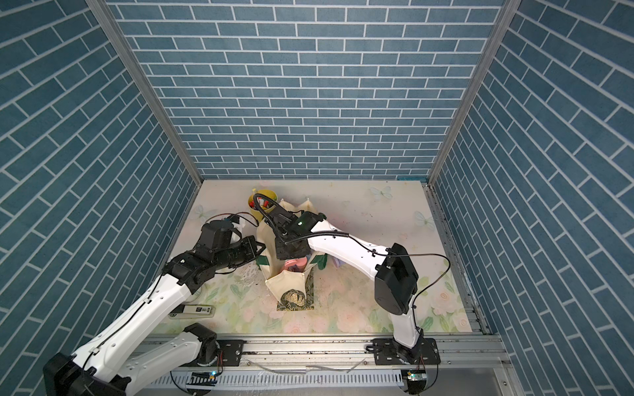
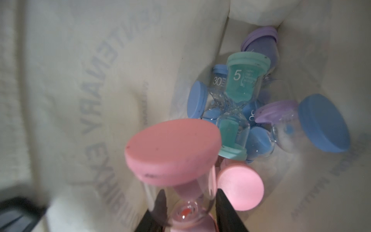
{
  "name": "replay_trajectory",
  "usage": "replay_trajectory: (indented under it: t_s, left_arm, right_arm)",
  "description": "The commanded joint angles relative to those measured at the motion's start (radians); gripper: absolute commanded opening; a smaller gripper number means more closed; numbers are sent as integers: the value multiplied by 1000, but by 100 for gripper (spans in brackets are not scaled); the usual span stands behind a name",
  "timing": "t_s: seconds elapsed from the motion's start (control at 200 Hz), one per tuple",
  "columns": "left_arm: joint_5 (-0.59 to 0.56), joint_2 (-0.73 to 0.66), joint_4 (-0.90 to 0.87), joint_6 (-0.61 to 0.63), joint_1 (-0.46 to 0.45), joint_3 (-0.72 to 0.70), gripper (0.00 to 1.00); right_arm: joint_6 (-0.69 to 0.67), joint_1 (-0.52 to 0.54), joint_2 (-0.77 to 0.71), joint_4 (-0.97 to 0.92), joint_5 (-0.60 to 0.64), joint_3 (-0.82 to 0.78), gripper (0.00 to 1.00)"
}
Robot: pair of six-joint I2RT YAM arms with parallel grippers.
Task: Put the hourglass into the canvas bag
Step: Place the hourglass in the canvas bag.
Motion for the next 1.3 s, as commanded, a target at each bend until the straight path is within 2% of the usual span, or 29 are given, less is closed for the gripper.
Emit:
replay_trajectory:
  t_s: [0.0,0.04,0.13,0.25,0.485,1.025,1.295]
  left_arm:
    - [-13,-21,3,13,-4,16,0]
    - [-13,-21,3,12,-4,14,0]
    - [-12,-19,5,13,-5,11,0]
    - [-11,-18,6,14,-4,8,0]
    - [-11,-13,9,14,-4,5,0]
    - [-4,-4,14,16,-4,1,0]
    - [-4,-4,5,17,-4,8,0]
  right_arm:
    - [55,3,16,28,-20,-24,0]
    - [56,3,19,28,-20,-28,1]
    - [55,4,19,27,-20,-30,21]
    - [53,4,-1,20,1,-26,43]
    - [34,4,-20,-19,38,20,56]
    - [-24,0,-226,-111,259,56,55]
    - [8,-51,-351,-117,333,-55,54]
